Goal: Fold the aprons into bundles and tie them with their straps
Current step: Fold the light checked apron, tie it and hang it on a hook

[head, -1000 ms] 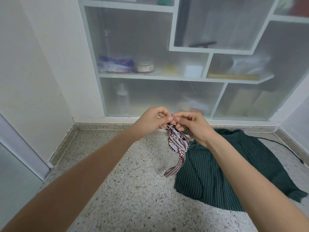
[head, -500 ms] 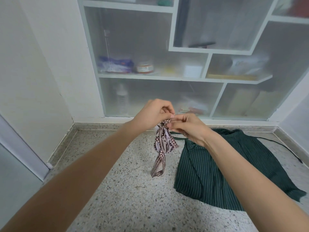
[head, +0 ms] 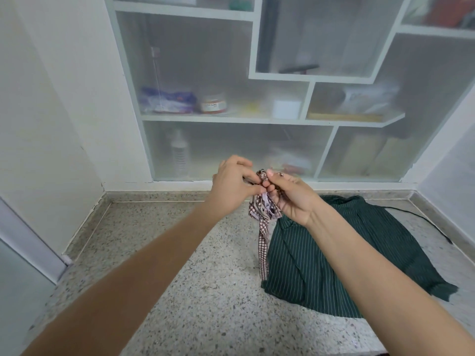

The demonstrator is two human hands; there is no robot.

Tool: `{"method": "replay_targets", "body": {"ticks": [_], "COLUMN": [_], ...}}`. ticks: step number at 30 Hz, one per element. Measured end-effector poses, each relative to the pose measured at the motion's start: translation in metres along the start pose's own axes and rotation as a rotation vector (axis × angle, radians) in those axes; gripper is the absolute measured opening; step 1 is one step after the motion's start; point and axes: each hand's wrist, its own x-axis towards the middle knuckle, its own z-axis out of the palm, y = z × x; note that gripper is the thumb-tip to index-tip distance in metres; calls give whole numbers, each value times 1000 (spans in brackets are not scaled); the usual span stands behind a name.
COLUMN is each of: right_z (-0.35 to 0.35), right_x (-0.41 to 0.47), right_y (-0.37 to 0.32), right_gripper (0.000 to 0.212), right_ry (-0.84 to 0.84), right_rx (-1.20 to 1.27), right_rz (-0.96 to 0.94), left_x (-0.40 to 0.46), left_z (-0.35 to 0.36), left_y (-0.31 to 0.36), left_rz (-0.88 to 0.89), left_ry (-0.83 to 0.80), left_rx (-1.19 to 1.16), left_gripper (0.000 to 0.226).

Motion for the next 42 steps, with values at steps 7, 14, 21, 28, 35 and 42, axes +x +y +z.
{"method": "replay_targets", "body": {"ticks": [7,14,21,28,35,42], "right_z": [-7,-23,-20,-19,-19,-18], "right_x": [-6,-14,-18,-19,-11,-7], "right_y": [-12,-19,-35,-16,-7,-1], "right_gripper": [24,8,16,12,23,34], "right_ry": [-30,-76,32,163,263,323], "right_rx": [45,-173,-965,-1874,-1743,-1691], "right_rz": [-21,-24,-462,-1165,-1376,-1452], "left_x": [-1,4,9,9,3,2], "left_z": [17,7,0,4,-7,-11], "left_y": [11,12,20,18,19,13], "left_rz": [142,247,168,70,-76,31], "left_ry": [202,-13,-136,-127,-245,-239], "left_rx": [-36,-46,-35,-125,-449,-442], "left_gripper": [15,19,10,8,10,20]}}
